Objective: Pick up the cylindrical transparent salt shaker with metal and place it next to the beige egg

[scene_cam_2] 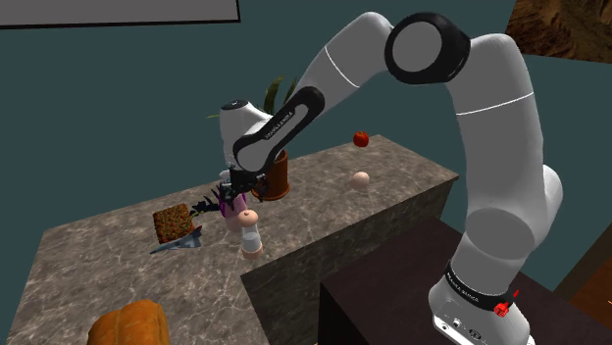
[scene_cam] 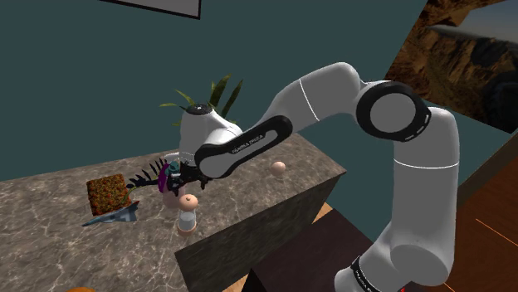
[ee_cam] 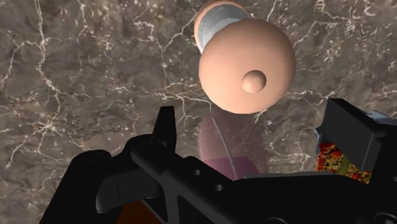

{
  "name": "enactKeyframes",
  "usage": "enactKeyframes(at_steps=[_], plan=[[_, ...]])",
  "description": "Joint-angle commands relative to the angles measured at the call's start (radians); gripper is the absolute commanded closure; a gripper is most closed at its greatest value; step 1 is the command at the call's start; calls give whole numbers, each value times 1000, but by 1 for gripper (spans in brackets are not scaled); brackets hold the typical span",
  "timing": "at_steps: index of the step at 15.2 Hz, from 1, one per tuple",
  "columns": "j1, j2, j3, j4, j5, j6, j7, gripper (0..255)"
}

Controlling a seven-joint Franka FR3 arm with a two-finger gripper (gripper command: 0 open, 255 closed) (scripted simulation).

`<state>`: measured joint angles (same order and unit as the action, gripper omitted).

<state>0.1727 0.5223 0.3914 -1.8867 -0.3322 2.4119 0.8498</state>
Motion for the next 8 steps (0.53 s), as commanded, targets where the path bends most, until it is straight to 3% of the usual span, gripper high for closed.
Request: enactKeyframes(at_steps=[1, 8], plan=[[20, 48, -14, 37, -18, 5, 16, 0], [39, 116, -41, 52, -50, 58, 36, 0]])
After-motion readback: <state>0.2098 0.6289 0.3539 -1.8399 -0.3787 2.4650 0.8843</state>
